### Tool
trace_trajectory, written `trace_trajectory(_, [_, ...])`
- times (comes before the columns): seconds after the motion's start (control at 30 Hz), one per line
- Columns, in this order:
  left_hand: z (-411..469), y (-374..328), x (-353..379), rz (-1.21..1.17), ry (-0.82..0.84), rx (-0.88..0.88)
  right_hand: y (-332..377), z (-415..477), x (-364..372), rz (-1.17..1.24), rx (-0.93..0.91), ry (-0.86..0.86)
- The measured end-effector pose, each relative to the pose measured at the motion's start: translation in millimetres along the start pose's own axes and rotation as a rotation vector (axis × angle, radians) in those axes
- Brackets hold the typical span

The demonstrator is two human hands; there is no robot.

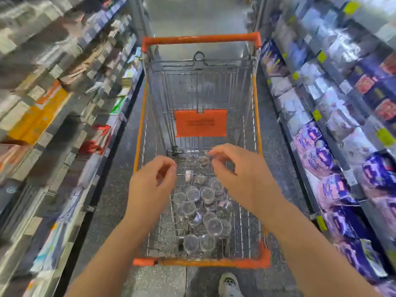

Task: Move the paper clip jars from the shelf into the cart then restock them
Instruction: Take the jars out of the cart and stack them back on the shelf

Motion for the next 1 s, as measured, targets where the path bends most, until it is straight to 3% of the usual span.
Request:
trace_trajectory(0.3, [38.1,106.5,68.8,0.156,0.006,-0.221,-104.5,35.7,98.7,0.047,0.345,0.15])
trace_trajectory(0.5, [59.7,217.2,113.4,0.335,0.3,-0.427,-157.4,51.0,209.1,-0.082,0.517,0.411])
trace_trajectory(0.67, [74.4,298.5,132.4,0.369,0.417,-0.625,-201.9,53.5,276.4,-0.182,0.657,0.526])
trace_trajectory(0.83, [76.6,361.7,146.1,0.358,0.377,-0.743,-223.5,56.5,323.7,-0.363,0.621,0.619])
trace_trajectory(1.0, [93.7,410.2,171.4,0.445,0.447,-0.825,-226.4,79.7,358.4,-0.424,0.4,0.537])
Point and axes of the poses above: each hand's wrist, its own z-axis towards the middle knuckle, its own x-axis out of the palm, y = z × x, the point moved 4 cm from there along z, towards the middle knuckle, and after that the axes turned 13 degrees about -z, right-handed, at the moved point
